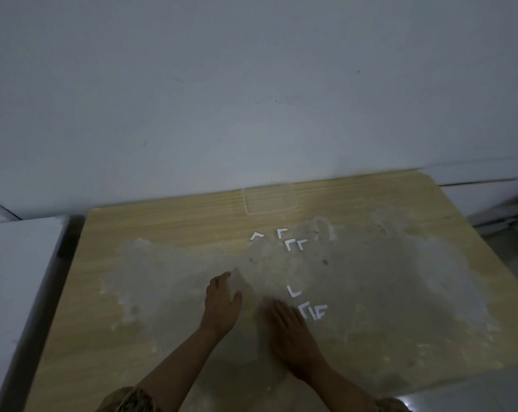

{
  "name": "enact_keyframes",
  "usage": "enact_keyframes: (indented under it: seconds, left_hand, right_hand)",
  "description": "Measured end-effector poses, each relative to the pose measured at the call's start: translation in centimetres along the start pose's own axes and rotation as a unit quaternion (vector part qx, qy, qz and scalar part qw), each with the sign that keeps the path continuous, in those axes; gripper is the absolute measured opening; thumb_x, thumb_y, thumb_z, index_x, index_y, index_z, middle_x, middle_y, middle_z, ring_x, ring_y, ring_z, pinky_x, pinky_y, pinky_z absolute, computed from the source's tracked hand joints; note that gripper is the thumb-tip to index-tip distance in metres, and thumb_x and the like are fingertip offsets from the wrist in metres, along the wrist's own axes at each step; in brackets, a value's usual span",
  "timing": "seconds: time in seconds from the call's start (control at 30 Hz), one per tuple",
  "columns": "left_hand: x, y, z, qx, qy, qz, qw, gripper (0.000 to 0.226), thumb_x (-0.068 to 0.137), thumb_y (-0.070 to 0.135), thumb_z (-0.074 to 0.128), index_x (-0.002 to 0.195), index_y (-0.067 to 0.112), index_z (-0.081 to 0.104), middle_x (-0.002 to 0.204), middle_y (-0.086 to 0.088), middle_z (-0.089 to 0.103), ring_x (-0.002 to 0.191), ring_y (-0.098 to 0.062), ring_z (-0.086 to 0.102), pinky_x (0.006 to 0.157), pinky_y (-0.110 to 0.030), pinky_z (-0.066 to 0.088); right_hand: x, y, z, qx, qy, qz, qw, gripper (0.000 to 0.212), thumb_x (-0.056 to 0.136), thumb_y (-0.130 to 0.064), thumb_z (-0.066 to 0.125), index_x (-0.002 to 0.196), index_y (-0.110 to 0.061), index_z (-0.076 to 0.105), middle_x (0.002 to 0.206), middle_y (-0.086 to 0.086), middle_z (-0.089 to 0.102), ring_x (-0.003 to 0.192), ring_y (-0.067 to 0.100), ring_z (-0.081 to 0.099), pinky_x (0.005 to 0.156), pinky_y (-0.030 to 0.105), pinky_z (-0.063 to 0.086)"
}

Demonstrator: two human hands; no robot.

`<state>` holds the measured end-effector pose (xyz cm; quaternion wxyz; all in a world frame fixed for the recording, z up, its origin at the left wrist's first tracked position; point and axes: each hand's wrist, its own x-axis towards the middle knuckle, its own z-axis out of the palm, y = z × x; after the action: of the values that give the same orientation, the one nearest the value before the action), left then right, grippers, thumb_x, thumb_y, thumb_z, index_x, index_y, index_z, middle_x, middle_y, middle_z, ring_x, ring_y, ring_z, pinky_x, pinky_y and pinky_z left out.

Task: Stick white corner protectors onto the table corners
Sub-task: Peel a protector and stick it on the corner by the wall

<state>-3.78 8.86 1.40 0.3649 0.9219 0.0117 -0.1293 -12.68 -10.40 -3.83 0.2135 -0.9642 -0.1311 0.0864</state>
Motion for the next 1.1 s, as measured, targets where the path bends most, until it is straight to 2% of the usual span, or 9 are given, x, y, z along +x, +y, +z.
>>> enact_keyframes:
  seconds: [0.13, 0.37, 0.47, 0.63, 0.73, 0.83, 0.93, 1.0, 1.1]
  left_hand:
    - [3.7, 1.7, 0.5, 0.011, -0.017, 0.011, 1.000, 0.047, 0.093, 0.020, 0.053, 0.137, 0.009, 0.040, 0.138, -0.014, 0.040, 0.130, -0.028, 0.037, 0.109, -0.034, 0.030]
    - [11.2, 3.6, 0.3, 0.042, -0.063, 0.040, 0.996, 0.044, 0.091, 0.012, 0.053, 0.133, 0.004, 0.045, 0.135, -0.018, 0.042, 0.127, -0.032, 0.042, 0.106, -0.034, 0.032]
    - [14.2, 4.1, 0.5, 0.073, -0.066, 0.084, 0.992, 0.049, 0.090, 0.011, 0.047, 0.138, 0.001, 0.042, 0.142, -0.019, 0.041, 0.131, -0.033, 0.040, 0.109, -0.031, 0.028]
    - [17.1, 4.6, 2.1, 0.136, -0.109, 0.137, 0.975, 0.048, 0.097, 0.008, 0.041, 0.144, 0.008, 0.036, 0.153, -0.007, 0.033, 0.138, -0.027, 0.033, 0.114, -0.030, 0.024]
    - [17.9, 4.4, 3.1, 0.130, -0.086, 0.137, 0.978, 0.034, 0.089, 0.010, 0.044, 0.114, 0.002, 0.066, 0.122, -0.018, 0.063, 0.113, -0.035, 0.054, 0.101, -0.037, 0.043]
    - [18.0, 3.9, 3.4, 0.111, -0.048, 0.123, 0.985, 0.027, 0.081, 0.012, 0.046, 0.080, 0.004, 0.071, 0.086, -0.017, 0.069, 0.086, -0.025, 0.056, 0.080, -0.035, 0.046]
    - [17.3, 3.3, 3.0, 0.089, -0.022, 0.081, 0.992, 0.019, 0.081, 0.009, 0.052, 0.077, 0.007, 0.070, 0.077, -0.015, 0.068, 0.078, -0.028, 0.059, 0.075, -0.036, 0.049]
    - [16.3, 2.9, 2.5, 0.015, 0.002, 0.013, 1.000, 0.017, 0.082, 0.014, 0.054, 0.079, 0.011, 0.071, 0.073, -0.011, 0.069, 0.070, -0.024, 0.065, 0.072, -0.033, 0.054]
    - [13.4, 3.2, 1.0, -0.099, 0.025, -0.064, 0.993, 0.012, 0.084, 0.018, 0.069, 0.076, 0.012, 0.076, 0.076, -0.002, 0.073, 0.074, -0.009, 0.068, 0.071, -0.010, 0.048]
  right_hand:
    - [3.3, -0.1, 0.8, 0.004, -0.009, -0.024, 1.000, 0.061, 0.088, -0.039, 0.048, 0.144, -0.016, 0.038, 0.151, 0.005, 0.039, 0.141, 0.023, 0.028, 0.117, 0.036, 0.012]
    - [6.7, 0.3, 2.3, 0.017, 0.001, -0.005, 1.000, 0.060, 0.100, -0.044, 0.029, 0.154, -0.019, 0.017, 0.161, 0.001, 0.015, 0.149, 0.021, 0.014, 0.118, 0.039, 0.011]
    - [6.6, 0.7, 2.3, 0.015, 0.004, -0.016, 1.000, 0.063, 0.099, -0.046, 0.032, 0.154, -0.021, 0.014, 0.162, -0.001, 0.012, 0.149, 0.018, 0.011, 0.118, 0.039, 0.011]
    - [6.9, 0.8, 2.3, 0.018, -0.009, -0.004, 1.000, 0.068, 0.097, -0.051, 0.036, 0.154, -0.024, 0.010, 0.162, -0.004, 0.008, 0.150, 0.015, 0.009, 0.117, 0.038, 0.009]
    - [7.0, 0.9, 2.3, 0.020, -0.008, -0.010, 1.000, 0.070, 0.096, -0.049, 0.039, 0.154, -0.024, 0.011, 0.162, -0.004, 0.008, 0.150, 0.015, 0.009, 0.117, 0.038, 0.011]
    - [7.0, 0.9, 2.3, 0.021, -0.005, -0.012, 1.000, 0.070, 0.095, -0.049, 0.040, 0.154, -0.025, 0.010, 0.162, -0.004, 0.008, 0.149, 0.014, 0.009, 0.117, 0.038, 0.011]
    - [7.0, 0.8, 2.3, 0.023, 0.004, -0.011, 1.000, 0.070, 0.096, -0.050, 0.040, 0.154, -0.026, 0.010, 0.162, -0.005, 0.008, 0.149, 0.013, 0.008, 0.117, 0.037, 0.010]
    - [6.9, 0.9, 2.3, 0.025, 0.009, -0.014, 1.000, 0.070, 0.095, -0.050, 0.041, 0.154, -0.026, 0.011, 0.162, -0.005, 0.008, 0.150, 0.013, 0.008, 0.117, 0.037, 0.009]
    - [6.7, 0.8, 2.3, 0.027, 0.014, -0.019, 0.999, 0.069, 0.095, -0.051, 0.041, 0.154, -0.026, 0.015, 0.162, -0.004, 0.012, 0.149, 0.013, 0.011, 0.118, 0.036, 0.010]
